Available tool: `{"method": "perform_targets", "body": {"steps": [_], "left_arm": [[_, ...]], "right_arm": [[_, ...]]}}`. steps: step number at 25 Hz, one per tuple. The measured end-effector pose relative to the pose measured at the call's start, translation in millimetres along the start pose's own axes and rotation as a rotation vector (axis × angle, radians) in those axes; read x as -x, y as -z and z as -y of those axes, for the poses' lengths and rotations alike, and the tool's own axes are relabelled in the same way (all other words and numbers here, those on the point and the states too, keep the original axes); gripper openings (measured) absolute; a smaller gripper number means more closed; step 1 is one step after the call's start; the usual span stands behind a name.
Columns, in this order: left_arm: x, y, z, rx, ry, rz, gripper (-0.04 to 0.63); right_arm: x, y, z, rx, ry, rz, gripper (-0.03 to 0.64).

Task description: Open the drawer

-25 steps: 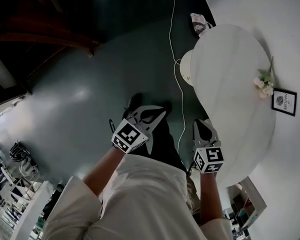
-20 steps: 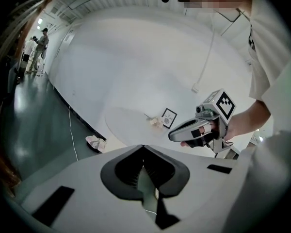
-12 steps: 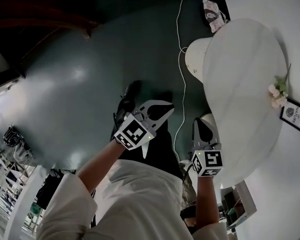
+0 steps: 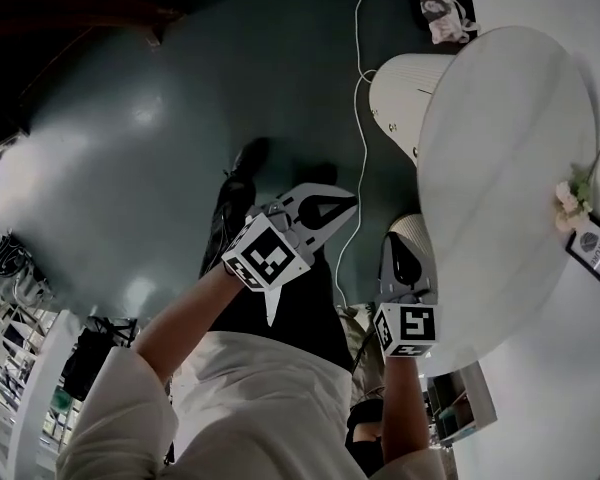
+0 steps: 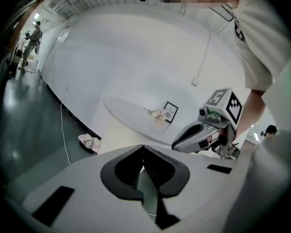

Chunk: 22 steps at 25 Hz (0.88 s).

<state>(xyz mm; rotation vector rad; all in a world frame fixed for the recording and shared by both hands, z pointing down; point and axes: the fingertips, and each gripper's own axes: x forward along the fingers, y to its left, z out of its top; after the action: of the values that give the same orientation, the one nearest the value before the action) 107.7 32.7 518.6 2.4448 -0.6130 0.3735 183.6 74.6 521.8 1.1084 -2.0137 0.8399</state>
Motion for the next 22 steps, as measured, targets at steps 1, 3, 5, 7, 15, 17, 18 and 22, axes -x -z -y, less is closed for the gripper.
{"method": "perform_targets", "body": {"steps": [1,3,5,7,15,17,18,22], "left_arm": [[-3.7,2.9,-2.1,0.003,0.004,0.004,0.008],[-11.1,8.9,-5.2,0.004,0.016,0.007,0.008],[-18.1,15.2,-6.6,0.0,0.031,0.011,0.008],[-24.1,20.1,-7.3,-0.004,0.042,0.022,0.008],[-57.1,37.5,-9.3,-0.018,0.087,0.058,0.008],[-64.3,41.0,-9.3,-0.015,0.098,0.067,0.008],[-67.9,42.7,-9.5,-0.014,0.102,0.072,0.008],[-80.7,49.2,-14.2,-0.015,0.106,0.087,0.008]], "right_arm": [[-4.0,5.0,0.4,0.01,0.002,-0.006,0.011],[-11.1,12.5,1.0,0.034,0.006,-0.015,0.011],[-17.2,18.2,1.0,0.052,0.013,-0.024,0.011],[-24.2,26.9,-0.2,0.058,0.011,-0.037,0.011],[-52.0,55.3,5.9,0.08,0.006,-0.059,0.011],[-58.4,60.1,9.9,0.079,0.011,-0.058,0.011],[-61.2,62.5,11.8,0.08,0.013,-0.057,0.011],[-70.1,74.4,16.5,0.084,0.015,-0.054,0.011]]}}
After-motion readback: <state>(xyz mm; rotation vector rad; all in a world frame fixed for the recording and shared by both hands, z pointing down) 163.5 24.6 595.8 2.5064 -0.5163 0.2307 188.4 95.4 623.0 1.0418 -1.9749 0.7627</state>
